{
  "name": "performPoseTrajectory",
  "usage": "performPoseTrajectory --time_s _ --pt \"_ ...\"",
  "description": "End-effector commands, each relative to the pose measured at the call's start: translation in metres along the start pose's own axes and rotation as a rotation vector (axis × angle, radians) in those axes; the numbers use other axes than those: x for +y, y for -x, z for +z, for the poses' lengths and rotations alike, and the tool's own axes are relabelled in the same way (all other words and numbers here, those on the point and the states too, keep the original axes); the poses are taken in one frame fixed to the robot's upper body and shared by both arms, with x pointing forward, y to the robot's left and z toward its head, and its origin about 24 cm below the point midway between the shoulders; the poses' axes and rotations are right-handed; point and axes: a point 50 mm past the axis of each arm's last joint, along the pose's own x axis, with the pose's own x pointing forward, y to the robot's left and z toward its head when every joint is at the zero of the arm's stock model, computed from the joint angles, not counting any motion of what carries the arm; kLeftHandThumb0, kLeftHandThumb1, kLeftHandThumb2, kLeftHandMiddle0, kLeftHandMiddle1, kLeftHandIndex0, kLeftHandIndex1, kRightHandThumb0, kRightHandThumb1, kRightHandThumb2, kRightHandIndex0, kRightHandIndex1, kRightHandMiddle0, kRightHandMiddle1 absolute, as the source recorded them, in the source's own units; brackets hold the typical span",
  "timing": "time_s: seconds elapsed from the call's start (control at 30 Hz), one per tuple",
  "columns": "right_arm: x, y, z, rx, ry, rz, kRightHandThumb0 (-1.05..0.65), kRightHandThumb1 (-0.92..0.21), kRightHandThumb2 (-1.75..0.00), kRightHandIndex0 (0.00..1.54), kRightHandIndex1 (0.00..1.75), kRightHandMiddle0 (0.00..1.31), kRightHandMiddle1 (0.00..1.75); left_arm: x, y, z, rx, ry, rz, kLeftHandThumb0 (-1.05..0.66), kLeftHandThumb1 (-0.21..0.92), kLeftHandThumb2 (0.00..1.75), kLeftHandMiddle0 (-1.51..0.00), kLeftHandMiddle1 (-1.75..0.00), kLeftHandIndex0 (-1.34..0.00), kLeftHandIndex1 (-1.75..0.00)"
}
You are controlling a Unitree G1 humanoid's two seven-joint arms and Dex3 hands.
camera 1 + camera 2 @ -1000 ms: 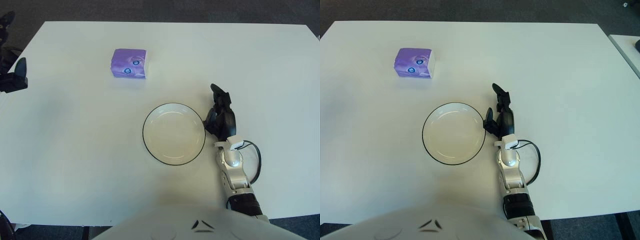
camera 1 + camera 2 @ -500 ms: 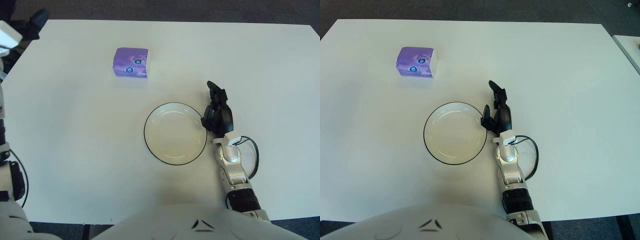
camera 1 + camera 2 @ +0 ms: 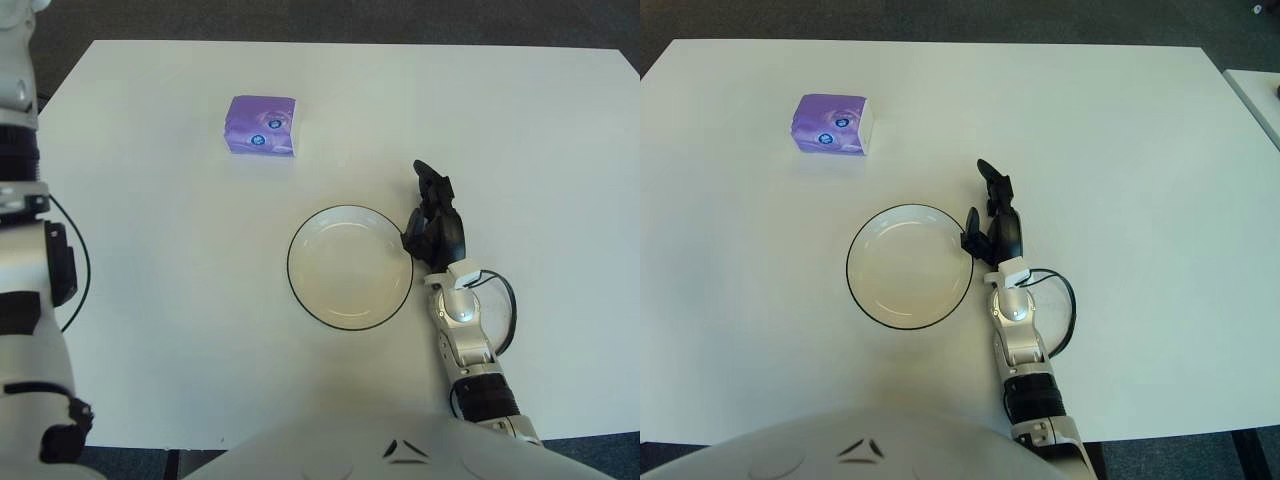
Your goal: Put the tissue paper into the plate.
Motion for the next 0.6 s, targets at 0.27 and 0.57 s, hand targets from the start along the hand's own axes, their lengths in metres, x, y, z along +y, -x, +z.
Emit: performPoseTrajectory --time_s 0.27,0.57 --pt "-0.013 0.054 -0.066 0.382 0.079 -0.003 -0.68 -0.92 -0.91 0.22 0.01 0.00 0.53 -0.024 -0.041 0.027 -0.028 -0.244 -0.149 -1.05 0.92 0.42 0.00 0.00 0.00 0.00" --pt "-0.015 0.053 -0.068 0.384 0.076 -0.001 -0.69 -0.92 -0.89 0.22 0.01 0.00 0.52 -0.066 -0.049 0.038 -0.009 -0.299 -0.193 -1.05 0.92 0.62 0.00 0.00 -0.01 -0.01"
